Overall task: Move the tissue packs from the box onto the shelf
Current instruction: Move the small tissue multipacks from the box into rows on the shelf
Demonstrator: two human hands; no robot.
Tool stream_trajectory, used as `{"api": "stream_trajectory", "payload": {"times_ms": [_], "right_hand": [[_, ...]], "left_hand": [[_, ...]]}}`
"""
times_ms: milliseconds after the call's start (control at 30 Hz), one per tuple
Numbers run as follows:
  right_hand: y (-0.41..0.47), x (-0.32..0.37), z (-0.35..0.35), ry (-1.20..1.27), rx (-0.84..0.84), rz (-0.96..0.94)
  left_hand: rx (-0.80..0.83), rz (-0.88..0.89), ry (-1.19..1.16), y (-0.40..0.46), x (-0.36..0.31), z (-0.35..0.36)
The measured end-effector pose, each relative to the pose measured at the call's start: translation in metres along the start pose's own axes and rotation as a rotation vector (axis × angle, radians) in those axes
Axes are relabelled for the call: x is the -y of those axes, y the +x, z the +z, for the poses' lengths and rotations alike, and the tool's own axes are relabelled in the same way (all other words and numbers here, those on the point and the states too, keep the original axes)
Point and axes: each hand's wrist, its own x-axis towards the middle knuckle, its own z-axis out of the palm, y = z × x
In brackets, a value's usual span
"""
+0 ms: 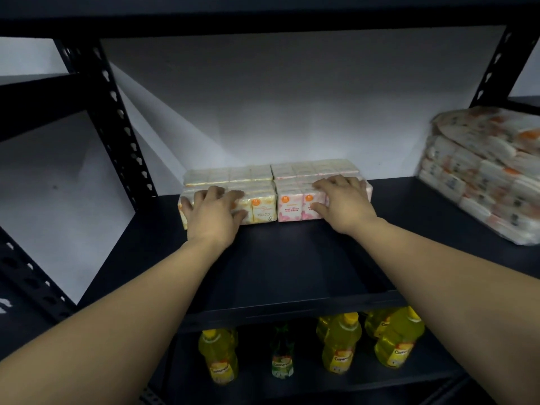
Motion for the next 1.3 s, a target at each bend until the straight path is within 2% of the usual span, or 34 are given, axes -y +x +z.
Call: {"api": "stream_trajectory", "payload": {"times_ms": [167,267,600,867,1067,1300], "right_hand": [[-0.026,0.008,-0.010,-0.022,0.022,-0.009],[-0.055,0.020,-0.017,0.067,-0.004,-0.021],[-0.177,0.026,-0.004,0.112,0.053,-0.008],[-0.269,-0.002,0.012,0.235,-0.151,-0.131],[-0.331,-0.035,0.069,0.302,0.060,-0.117],[-0.395,-0.064,0.159,0.342,0.403,0.000]], "left_hand": [[0.057,0.086,-0.016,-0.014,-0.006,-0.015],[0.058,0.142,-0.090,-0.038,-0.015,-0.023],[0.172,0.131,-0.114,-0.155,-0.049,-0.028],[0.074,0.141,-0.153,-0.251,-0.077,-0.016],[0.280,0.050,-0.165,-0.323,-0.080,0.032],[0.566,0.047,-0.233,-0.396,-0.055,0.115]]}}
